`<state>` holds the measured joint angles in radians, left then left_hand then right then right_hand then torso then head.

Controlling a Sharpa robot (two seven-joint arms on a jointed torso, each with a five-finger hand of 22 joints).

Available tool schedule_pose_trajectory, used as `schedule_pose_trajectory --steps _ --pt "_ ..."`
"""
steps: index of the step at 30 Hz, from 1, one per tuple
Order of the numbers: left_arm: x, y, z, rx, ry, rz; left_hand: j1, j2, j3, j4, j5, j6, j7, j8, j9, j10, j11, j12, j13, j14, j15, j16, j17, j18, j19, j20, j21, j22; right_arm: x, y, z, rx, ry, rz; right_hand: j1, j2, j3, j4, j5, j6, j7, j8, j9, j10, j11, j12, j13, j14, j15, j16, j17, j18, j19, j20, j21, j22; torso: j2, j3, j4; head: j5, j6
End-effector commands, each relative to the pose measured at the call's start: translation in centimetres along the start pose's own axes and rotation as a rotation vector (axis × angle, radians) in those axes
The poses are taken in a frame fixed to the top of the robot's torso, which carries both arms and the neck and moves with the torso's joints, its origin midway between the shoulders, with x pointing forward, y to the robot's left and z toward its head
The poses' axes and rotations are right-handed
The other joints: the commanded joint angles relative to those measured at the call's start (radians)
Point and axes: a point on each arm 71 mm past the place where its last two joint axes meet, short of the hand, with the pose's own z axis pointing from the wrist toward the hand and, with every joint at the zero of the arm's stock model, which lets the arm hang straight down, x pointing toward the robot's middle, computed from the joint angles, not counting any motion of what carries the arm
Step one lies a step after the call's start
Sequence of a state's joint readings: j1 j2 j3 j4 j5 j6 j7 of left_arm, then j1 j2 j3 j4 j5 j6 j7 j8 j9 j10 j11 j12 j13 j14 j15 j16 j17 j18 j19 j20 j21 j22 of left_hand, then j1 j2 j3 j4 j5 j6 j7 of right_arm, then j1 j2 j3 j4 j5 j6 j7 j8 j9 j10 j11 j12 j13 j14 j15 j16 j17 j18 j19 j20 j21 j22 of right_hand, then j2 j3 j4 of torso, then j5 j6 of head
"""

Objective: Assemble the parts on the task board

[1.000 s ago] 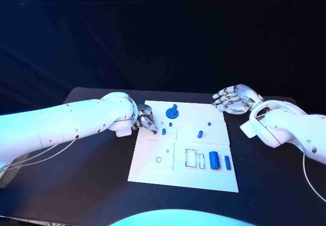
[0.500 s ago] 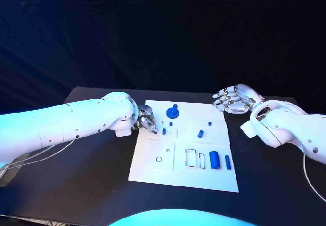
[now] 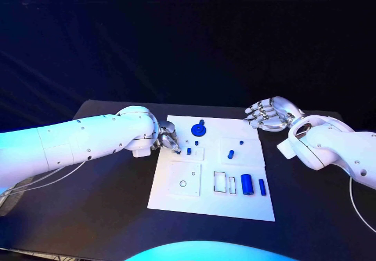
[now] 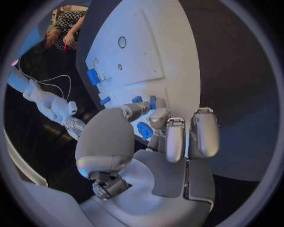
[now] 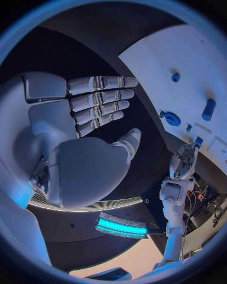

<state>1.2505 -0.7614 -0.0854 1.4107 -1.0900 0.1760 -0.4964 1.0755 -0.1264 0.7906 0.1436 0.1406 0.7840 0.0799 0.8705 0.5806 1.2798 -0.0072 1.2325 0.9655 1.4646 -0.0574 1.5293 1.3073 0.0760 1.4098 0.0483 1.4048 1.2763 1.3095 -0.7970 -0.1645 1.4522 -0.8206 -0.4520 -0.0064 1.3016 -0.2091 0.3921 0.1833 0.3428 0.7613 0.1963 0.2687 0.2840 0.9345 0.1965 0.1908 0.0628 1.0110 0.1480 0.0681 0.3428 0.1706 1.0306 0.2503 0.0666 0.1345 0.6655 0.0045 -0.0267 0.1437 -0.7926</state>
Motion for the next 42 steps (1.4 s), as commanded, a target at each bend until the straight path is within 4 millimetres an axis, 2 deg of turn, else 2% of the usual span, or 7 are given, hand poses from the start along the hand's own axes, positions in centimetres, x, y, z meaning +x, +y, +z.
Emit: schedule_pose_trajectory --steps 1,3,4,12,16,23,42 --pt "-0.04 0.12 0.08 -0.012 -0.004 0.019 -0.017 -0.001 0.193 -0.195 0.031 0.022 -0.012 0.008 -0.005 0.008 -0.001 0.005 0.003 0.087 -0.009 0.006 0.194 -0.011 0.008 -0.003 0.005 0.003 0.12 0.17 -0.03 -0.021 0.01 0.0 0.0 0.008 -0.001 -0.005 0.004 0.006 0.064 -0.004 -0.002 0.008 0.002 -0.007 -0.001 0.004 0.0 -0.003 -0.002 0.012 0.005 -0.001 -0.001 -0.002 0.0 0.0004 0.0 0.001 -0.001" --pt "-0.07 0.09 0.11 -0.013 -0.006 0.019 -0.027 -0.004 0.189 -0.2 0.07 0.025 -0.014 0.014 -0.009 0.014 -0.003 0.009 0.01 0.088 -0.01 0.008 0.198 -0.012 0.011 -0.004 0.008 0.008 0.12 0.18 -0.03 -0.021 0.01 0.0 0.0 0.008 -0.001 -0.005 0.004 0.006 0.064 -0.004 -0.002 0.008 0.002 -0.007 -0.001 0.004 0.0 -0.003 -0.002 0.012 0.005 -0.001 -0.001 -0.002 0.0 0.0007 -0.0002 0.001 -0.001" --pt "-0.07 0.07 0.12 -0.012 -0.007 0.019 -0.035 -0.007 0.186 -0.205 0.104 0.029 -0.015 0.018 -0.012 0.02 -0.004 0.014 0.018 0.089 -0.011 0.01 0.202 -0.013 0.014 -0.005 0.011 0.014 0.13 0.19 -0.03 -0.022 0.01 0.0 0.0 0.008 -0.001 -0.005 0.004 0.006 0.064 -0.004 -0.002 0.008 0.002 -0.007 -0.001 0.004 0.0 -0.003 -0.002 0.012 0.005 -0.001 -0.001 -0.002 0.0 0.0007 -0.0003 0.001 -0.001" --pt "0.15 -0.41 0.19 -0.002 0.008 0.027 -0.046 -0.01 0.182 -0.215 0.142 0.037 -0.019 0.024 -0.021 0.032 -0.007 0.022 0.034 0.092 -0.013 0.015 0.211 -0.015 0.019 -0.007 0.018 0.025 0.16 0.23 -0.03 -0.024 0.012 0.0 0.001 0.009 0.0 -0.007 0.011 0.009 0.065 -0.008 -0.004 0.013 0.003 -0.017 0.0 0.004 0.001 -0.003 -0.009 0.012 0.005 -0.001 -0.001 -0.008 0.0 0.0003 -0.0005 0.0 -0.003" --pt "0.36 -0.68 0.17 0.004 0.025 0.035 -0.057 -0.014 0.173 -0.225 0.191 0.047 -0.022 0.026 -0.032 0.043 -0.01 0.026 0.044 0.094 -0.014 0.02 0.221 -0.016 0.022 -0.009 0.022 0.033 0.16 0.23 -0.05 -0.023 0.012 0.0 0.001 0.009 0.0 -0.008 0.016 0.011 0.065 -0.011 -0.005 0.016 0.003 -0.023 0.0 0.005 0.001 -0.003 -0.013 0.012 0.006 -0.001 0.0 -0.012 0.0 0.0002 -0.0008 0.0 -0.005" --pt "0.57 -0.77 0.15 0.007 0.048 0.041 -0.059 -0.015 0.17 -0.227 0.202 0.05 -0.022 0.027 -0.035 0.045 -0.011 0.027 0.046 0.095 -0.015 0.021 0.223 -0.017 0.023 -0.009 0.024 0.036 0.17 0.22 -0.07 -0.023 0.014 0.001 -0.001 0.009 0.001 -0.01 0.036 0.015 0.065 -0.018 -0.009 0.024 0.003 -0.038 0.0 0.006 0.001 -0.002 -0.025 0.012 0.007 0.0 0.0 -0.021 0.0 0.0002 -0.0004 -0.002 -0.005" --pt "0.43 -0.58 0.5 0.003 0.064 0.002 -0.06 -0.016 0.168 -0.236 0.24 0.061 -0.025 0.029 -0.045 0.058 -0.014 0.036 0.064 0.1 -0.017 0.03 0.241 -0.02 0.031 -0.011 0.033 0.051 0.19 0.24 -0.07 -0.023 0.014 0.001 -0.002 0.009 0.001 -0.01 0.043 0.017 0.066 -0.021 -0.011 0.027 0.003 -0.044 0.0 0.007 0.001 -0.003 -0.029 0.012 0.008 0.0 0.0 -0.025 0.0 0.0003 -0.0002 -0.001 -0.006"
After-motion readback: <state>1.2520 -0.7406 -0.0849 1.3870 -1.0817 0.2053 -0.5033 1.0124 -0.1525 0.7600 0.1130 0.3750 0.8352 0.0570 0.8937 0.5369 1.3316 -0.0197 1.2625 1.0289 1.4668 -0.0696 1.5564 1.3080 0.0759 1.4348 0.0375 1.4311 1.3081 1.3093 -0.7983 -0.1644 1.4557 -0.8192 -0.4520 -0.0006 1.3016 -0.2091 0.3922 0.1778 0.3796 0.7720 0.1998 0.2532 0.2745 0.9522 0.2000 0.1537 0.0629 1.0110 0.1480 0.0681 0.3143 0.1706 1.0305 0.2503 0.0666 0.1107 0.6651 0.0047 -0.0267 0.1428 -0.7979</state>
